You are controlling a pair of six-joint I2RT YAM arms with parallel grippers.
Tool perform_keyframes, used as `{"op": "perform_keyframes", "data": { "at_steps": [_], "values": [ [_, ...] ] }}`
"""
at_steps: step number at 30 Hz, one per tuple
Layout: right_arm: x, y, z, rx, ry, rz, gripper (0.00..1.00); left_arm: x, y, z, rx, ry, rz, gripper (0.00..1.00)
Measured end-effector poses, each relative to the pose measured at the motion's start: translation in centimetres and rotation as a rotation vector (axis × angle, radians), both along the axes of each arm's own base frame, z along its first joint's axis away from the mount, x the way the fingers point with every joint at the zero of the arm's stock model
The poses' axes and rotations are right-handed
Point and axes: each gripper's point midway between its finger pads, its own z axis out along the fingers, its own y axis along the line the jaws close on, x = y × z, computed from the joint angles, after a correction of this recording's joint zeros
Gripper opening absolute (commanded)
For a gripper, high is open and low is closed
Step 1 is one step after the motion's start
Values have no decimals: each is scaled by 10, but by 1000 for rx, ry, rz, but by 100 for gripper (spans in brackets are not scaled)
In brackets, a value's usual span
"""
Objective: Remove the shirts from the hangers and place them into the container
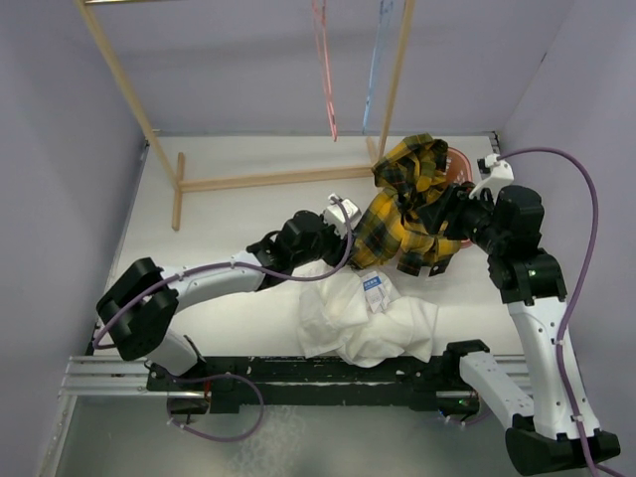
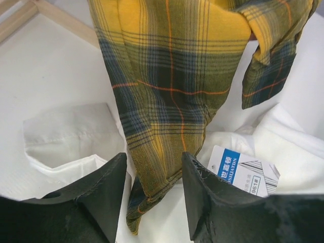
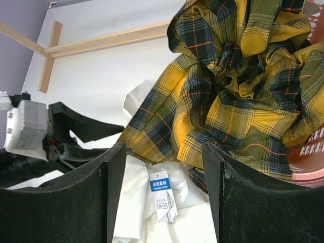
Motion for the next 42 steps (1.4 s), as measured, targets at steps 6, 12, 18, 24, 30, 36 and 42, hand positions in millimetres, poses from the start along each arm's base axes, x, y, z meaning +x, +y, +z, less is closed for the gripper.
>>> {"op": "perform_keyframes", "data": {
  "at_steps": [6,12,18,24,30,36,42],
  "values": [
    [-1,2,-3,2,8,9,63,-2,-4,-23,33,52,-9,0],
    [0,12,-7,25,35,64,66,-1,-14,5,1,27,-23,0],
    [4,22,-15,63,78,102,73,-4,-18,86,-138,-80,-43,0],
    [11,36,-19,135,95,149,73,-3,-23,142,-258,-173,-52,0],
    [25,49,-21,215,103,183,73,-2,-25,143,-268,-179,-57,0],
    [27,51,-21,223,96,197,71,1,-29,138,-265,-176,-54,0],
    [17,45,-23,173,66,197,67,7,-31,133,-265,-168,-33,0]
  ]
}}
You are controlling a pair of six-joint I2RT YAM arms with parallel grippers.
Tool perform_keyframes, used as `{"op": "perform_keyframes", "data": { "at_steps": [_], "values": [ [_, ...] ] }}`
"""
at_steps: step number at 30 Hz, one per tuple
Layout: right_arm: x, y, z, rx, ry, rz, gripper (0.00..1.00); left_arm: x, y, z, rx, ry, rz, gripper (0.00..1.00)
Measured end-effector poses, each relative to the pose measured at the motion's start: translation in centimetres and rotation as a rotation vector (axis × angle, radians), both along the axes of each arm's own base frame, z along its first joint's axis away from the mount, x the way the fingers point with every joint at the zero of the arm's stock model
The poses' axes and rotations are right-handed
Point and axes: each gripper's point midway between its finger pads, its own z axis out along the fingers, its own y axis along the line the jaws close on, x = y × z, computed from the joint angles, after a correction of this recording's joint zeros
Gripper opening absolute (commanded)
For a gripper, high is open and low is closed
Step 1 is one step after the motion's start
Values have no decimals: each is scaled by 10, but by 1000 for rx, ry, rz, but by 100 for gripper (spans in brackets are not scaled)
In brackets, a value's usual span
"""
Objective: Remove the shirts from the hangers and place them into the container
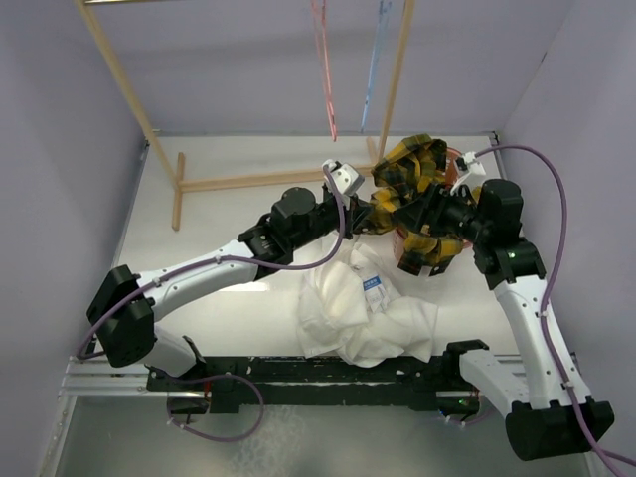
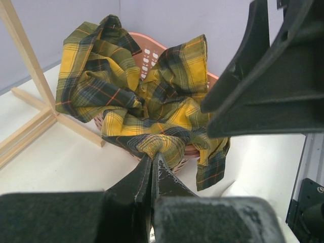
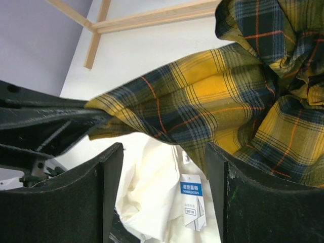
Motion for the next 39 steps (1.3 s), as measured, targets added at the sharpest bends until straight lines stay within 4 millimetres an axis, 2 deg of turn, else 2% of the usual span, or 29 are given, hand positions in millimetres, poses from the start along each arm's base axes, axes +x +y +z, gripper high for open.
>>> {"op": "perform_keyframes", "data": {
  "at_steps": [2,8,14,21,22,23,25,27,28,32,33,36,39],
  "values": [
    [-2,-1,-6,-16,0,4,66,3,0,-1,-2,6,16,0],
    [-4,-5,-43,-65,67,11,66,8,0,3,-12,9,40,0],
    [3,2,-53,-94,69,46,66,9,-2,7,-19,4,41,0],
    [5,20,-59,-148,45,95,64,13,-9,5,-21,14,35,0],
    [7,22,-60,-155,42,93,61,14,-11,4,-22,17,32,0],
    [10,24,-61,-160,39,91,53,14,-12,3,-23,23,29,0],
    [15,23,-65,-178,38,71,22,14,-14,0,-22,30,23,0],
    [23,19,-67,-196,36,36,0,13,-16,-1,-21,35,17,1],
    [27,17,-68,-201,34,16,0,12,-16,-3,-16,40,12,7],
    [39,7,-67,-227,17,-68,0,11,-16,-6,1,43,8,55],
    [42,2,-66,-240,13,-99,0,10,-15,-5,1,43,11,61],
    [49,-10,-62,-267,1,-171,0,9,-6,2,3,41,30,68],
    [55,-23,-52,-300,-7,-245,0,4,8,19,-8,18,54,68]
  ]
}}
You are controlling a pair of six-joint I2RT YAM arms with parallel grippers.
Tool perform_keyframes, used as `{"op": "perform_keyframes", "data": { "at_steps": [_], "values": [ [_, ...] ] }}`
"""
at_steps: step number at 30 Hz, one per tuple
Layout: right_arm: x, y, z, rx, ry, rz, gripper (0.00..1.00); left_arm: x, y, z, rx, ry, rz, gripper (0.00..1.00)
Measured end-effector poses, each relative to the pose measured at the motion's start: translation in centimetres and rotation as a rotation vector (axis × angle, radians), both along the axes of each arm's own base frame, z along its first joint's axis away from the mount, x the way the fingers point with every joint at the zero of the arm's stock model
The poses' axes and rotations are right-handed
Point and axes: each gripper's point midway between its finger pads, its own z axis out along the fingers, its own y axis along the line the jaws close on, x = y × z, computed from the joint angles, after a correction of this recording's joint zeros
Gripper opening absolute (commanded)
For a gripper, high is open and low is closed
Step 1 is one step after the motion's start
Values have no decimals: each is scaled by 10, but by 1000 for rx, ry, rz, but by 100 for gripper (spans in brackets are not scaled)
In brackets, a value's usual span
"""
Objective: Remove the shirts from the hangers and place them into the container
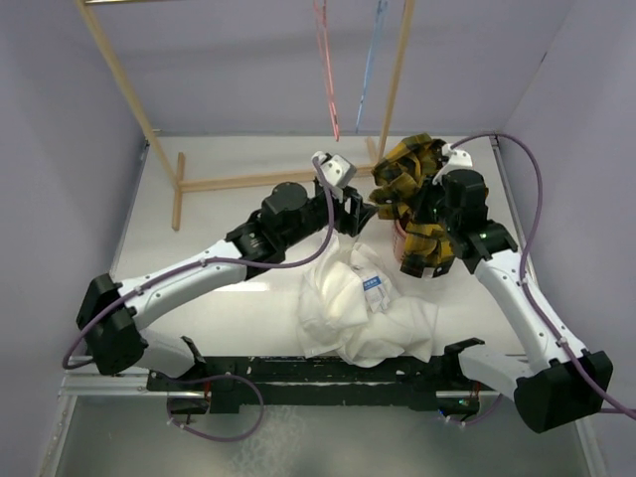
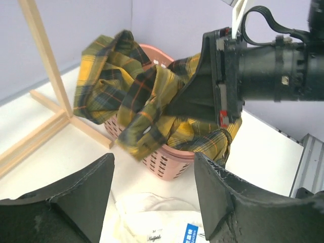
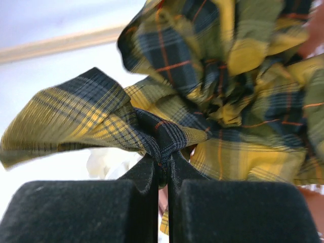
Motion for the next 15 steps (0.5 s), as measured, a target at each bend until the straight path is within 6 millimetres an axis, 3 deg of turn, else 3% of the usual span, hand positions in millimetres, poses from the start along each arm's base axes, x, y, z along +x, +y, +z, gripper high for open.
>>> {"op": "perform_keyframes", "data": {
  "at_steps": [5,8,11,15],
  "values": [
    [20,-31,29,-53,-41,-157,0,-17,36,37,-23,-56,40,67],
    [35,-49,25,-89,-12,-246,0,-30,62,51,-9,-75,66,67],
    [50,-60,-2,-125,58,-307,0,-43,90,52,29,-74,98,66],
    [62,-63,-57,-162,199,-335,0,-61,130,40,87,-60,145,65]
  ]
}}
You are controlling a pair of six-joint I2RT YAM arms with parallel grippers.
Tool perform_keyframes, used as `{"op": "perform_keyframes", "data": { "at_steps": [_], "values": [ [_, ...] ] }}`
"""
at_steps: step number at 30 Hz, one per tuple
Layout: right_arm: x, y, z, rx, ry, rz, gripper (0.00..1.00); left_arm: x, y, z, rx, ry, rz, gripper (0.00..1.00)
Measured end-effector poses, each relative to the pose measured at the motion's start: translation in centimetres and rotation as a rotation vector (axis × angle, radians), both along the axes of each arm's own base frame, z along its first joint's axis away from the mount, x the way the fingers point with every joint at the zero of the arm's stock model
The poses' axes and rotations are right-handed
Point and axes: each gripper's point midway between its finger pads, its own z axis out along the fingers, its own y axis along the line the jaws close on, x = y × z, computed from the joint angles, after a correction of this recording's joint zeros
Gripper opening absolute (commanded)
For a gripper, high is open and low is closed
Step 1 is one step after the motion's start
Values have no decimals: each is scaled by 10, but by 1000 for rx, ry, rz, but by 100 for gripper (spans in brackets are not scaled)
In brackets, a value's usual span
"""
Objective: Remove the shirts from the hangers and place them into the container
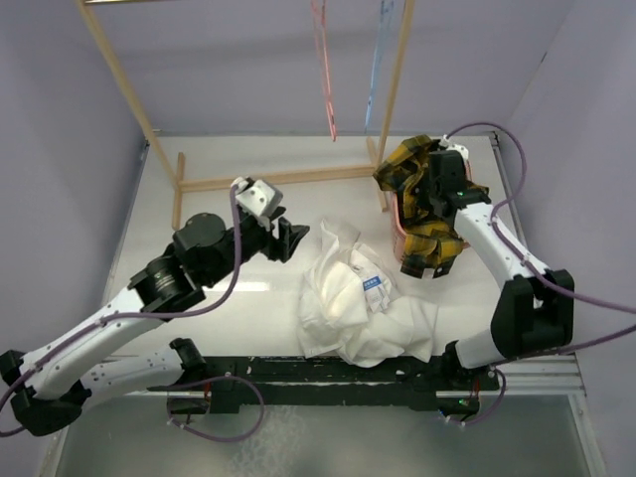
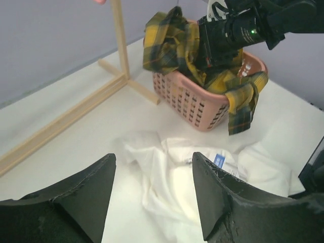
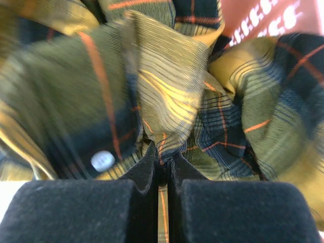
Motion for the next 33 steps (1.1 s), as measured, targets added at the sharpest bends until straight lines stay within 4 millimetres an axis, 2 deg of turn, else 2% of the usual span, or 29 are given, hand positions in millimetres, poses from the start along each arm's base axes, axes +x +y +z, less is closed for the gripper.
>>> {"op": "perform_keyframes", "data": {
  "at_steps": [4,9,12,15,18,20,24,27,29,31,32,33],
  "values": [
    [2,2,-44,-3,111,-11,0,-22,43,-5,28,12,47,65],
    [4,-1,-68,14,165,-34,0,-40,85,1,9,-8,115,65],
    [6,-8,-75,41,180,-58,12,-42,94,-8,15,-5,135,65],
    [7,-21,-81,69,194,-88,28,-40,93,-30,60,25,140,66],
    [7,-32,-79,80,193,-105,34,-39,92,-53,116,62,139,67],
    [5,-34,-74,78,190,-104,38,-39,92,-60,137,76,139,68],
    [5,-35,-41,67,144,-83,46,-40,93,-64,144,87,140,68],
    [10,-33,12,66,34,-42,56,-42,95,-64,139,86,141,69],
    [9,-27,47,82,-43,-6,59,-43,97,-66,140,88,143,70],
    [1,-20,83,96,-123,38,65,-45,99,-68,137,94,146,71],
    [-2,-16,88,104,-129,62,72,-46,100,-69,135,95,147,71],
    [-15,-8,112,114,-185,92,74,-46,100,-70,130,99,148,71]
  ]
}}
